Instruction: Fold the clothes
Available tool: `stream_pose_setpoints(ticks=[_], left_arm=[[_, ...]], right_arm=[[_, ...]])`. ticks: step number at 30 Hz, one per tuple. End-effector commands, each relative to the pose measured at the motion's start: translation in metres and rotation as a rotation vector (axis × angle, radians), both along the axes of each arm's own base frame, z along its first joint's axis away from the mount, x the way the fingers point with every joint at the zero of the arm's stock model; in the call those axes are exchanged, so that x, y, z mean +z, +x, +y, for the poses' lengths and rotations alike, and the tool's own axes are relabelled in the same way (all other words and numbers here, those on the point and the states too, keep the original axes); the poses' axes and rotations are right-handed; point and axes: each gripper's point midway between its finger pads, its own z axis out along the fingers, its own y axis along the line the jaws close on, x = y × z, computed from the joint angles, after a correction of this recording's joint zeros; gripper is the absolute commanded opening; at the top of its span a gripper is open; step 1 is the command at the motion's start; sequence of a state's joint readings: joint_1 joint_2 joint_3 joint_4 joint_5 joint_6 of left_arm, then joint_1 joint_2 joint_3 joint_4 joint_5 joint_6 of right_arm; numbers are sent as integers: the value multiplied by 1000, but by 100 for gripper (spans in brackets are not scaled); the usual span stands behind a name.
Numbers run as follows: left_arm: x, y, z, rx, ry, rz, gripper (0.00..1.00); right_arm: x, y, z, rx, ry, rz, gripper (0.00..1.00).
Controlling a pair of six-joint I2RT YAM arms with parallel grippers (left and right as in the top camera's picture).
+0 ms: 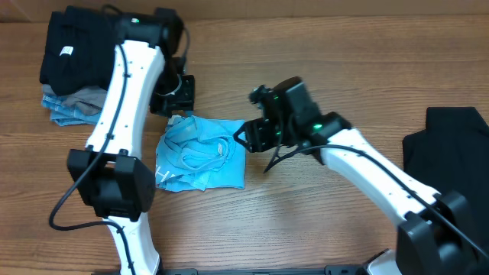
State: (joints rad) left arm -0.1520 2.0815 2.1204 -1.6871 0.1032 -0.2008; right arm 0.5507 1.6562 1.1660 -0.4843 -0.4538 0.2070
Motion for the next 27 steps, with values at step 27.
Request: stream_pose_setpoints(ticks=[27], left_arm=[[181,-65,52,54,-73,-571,68]], right_arm=[[-89,48,46,57,-159,-233,69]])
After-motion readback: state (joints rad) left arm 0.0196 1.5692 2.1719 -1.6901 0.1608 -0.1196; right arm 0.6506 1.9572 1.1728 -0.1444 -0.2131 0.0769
